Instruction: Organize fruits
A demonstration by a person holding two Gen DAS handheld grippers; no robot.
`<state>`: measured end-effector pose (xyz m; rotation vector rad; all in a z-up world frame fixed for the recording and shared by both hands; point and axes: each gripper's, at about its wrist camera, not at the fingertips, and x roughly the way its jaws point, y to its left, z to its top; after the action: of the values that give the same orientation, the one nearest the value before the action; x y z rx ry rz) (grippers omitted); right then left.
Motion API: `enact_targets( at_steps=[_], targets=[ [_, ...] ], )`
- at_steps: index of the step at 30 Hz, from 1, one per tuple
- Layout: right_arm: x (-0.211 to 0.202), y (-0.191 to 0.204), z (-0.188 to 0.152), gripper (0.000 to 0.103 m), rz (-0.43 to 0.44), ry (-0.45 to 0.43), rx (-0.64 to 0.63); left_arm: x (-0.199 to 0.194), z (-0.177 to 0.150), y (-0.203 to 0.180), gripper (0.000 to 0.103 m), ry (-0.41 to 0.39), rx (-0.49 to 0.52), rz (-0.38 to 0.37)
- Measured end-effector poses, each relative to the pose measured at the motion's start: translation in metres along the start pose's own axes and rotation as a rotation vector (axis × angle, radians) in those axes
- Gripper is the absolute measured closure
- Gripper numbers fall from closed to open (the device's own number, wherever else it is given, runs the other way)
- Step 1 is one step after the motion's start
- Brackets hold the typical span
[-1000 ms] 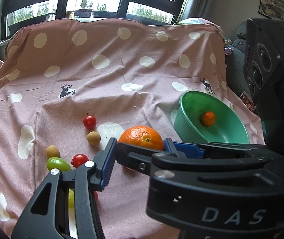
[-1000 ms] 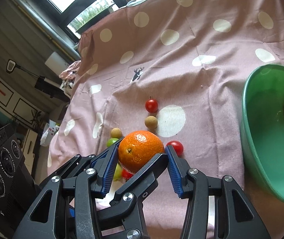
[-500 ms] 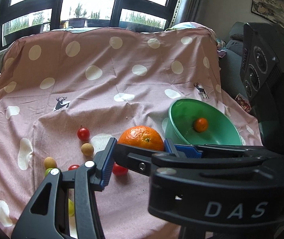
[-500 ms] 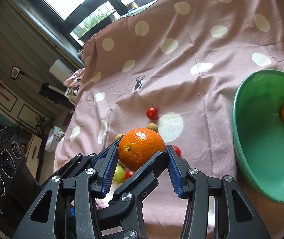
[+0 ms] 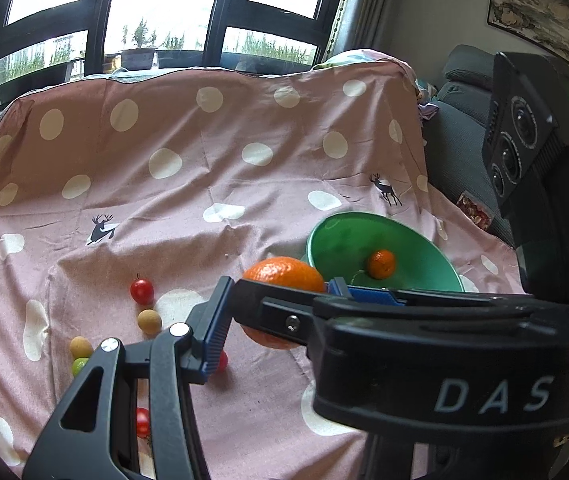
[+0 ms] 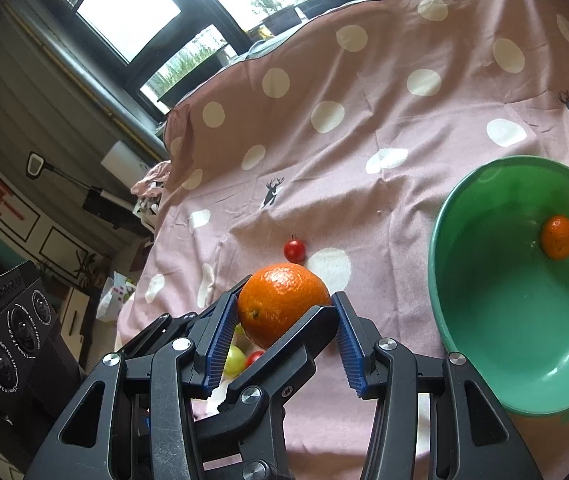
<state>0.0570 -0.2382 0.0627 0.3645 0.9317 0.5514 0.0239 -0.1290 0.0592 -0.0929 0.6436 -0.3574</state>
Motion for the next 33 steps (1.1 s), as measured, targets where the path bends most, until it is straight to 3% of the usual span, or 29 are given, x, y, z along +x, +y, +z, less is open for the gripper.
enact_targets(
  at_steps=[11, 16, 20, 28, 33],
  targets=[
    [-0.027, -0.022, 0.011, 0.052, -0.008, -0.069, 0.015, 0.012, 0.014, -0.026, 0.060, -0.005, 0.027, -0.047],
    [-0.023, -0.039, 0.016, 0.055, 0.041, -0.027, 0.067, 0.018, 0.010, -0.025, 0.060, 0.025, -0.002, -0.069],
    [-0.019, -0.040, 0.016, 0.055, 0.041, -0.006, 0.050, 0.017, 0.005, -0.021, 0.060, 0.068, -0.017, -0.066],
    [0.001, -0.034, 0.012, 0.054, 0.053, 0.073, 0.041, 0.020, -0.024, 0.025, 0.051, 0.197, -0.115, 0.057],
    [0.025, -0.027, 0.004, 0.041, 0.015, 0.155, 0.021, 0.024, -0.052, 0.044, 0.048, 0.305, -0.150, 0.062]
  ],
)
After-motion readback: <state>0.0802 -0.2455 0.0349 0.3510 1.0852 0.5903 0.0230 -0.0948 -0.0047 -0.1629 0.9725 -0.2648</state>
